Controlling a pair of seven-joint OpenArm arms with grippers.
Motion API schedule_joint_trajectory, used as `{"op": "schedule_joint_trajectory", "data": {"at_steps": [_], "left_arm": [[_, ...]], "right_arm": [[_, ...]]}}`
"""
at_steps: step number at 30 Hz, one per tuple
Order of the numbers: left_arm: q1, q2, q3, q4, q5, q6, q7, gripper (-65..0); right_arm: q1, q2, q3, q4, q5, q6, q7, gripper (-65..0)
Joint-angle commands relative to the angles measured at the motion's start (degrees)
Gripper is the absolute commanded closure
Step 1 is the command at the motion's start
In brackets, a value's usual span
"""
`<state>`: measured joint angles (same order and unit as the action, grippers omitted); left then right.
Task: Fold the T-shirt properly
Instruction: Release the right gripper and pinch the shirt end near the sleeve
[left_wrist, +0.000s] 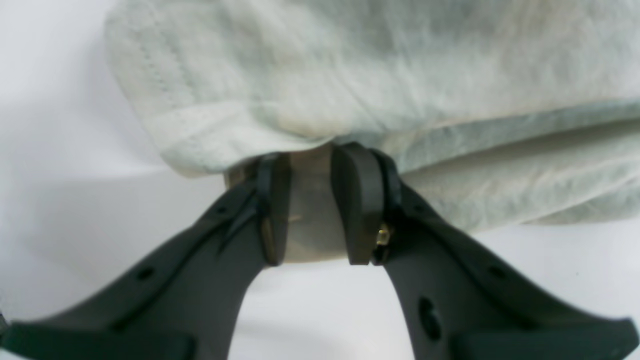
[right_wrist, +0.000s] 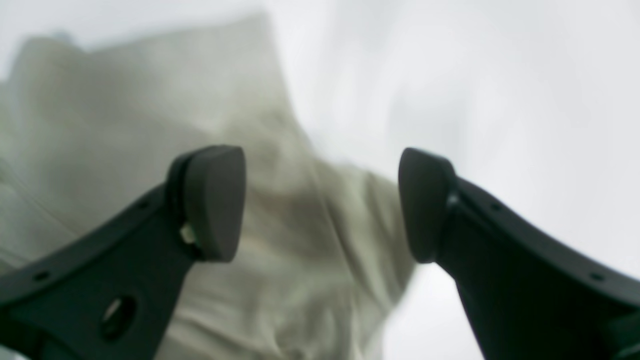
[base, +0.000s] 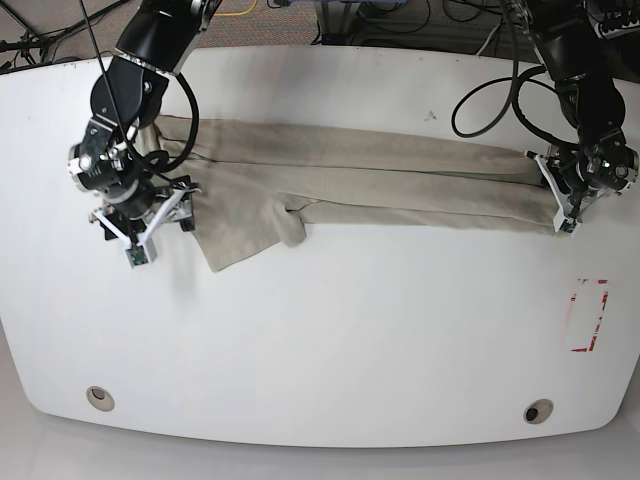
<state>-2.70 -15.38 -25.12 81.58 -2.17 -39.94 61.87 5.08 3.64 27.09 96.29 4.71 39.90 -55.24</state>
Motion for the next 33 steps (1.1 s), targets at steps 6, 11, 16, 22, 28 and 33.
{"op": "schedule_joint_trajectory", "data": {"at_steps": [6,11,16,22,28,33], "left_arm": [[0.19,-0.49,-0.06,-0.13,1.6,-0.06,2.0,-18.2],[0.19,-0.49,0.03,0.05,1.6,-0.06,2.0,-18.2],[0.19,-0.49,-0.06,-0.22,1.6,-0.06,2.0,-18.2],[0.19,-0.49,0.03,0.13,1.6,-0.06,2.0,-18.2],[0.19,-0.49,0.03,0.05,1.6,-0.06,2.0,-18.2],[0.19,-0.49,0.03,0.05,1.6,-0.06,2.0,-18.2]], "right_arm": [[7.45,2.47,-2.08,-11.41,0.08,0.1,3.51,-46.0],[10.87,4.32,-2.52,-19.59,0.61,0.1,7.02,-46.0],[12.11,4.58,-2.52,-23.72,0.61,0.1,9.05,-46.0],[12.98,4.32,-2.52,-26.18,0.61,0.1,10.8,-46.0],[12.9,3.44,-2.52,-26.62,0.61,0.1,11.07,-46.0],[12.9,2.38,-2.52,-26.71,0.34,0.1,11.07,-46.0]]}}
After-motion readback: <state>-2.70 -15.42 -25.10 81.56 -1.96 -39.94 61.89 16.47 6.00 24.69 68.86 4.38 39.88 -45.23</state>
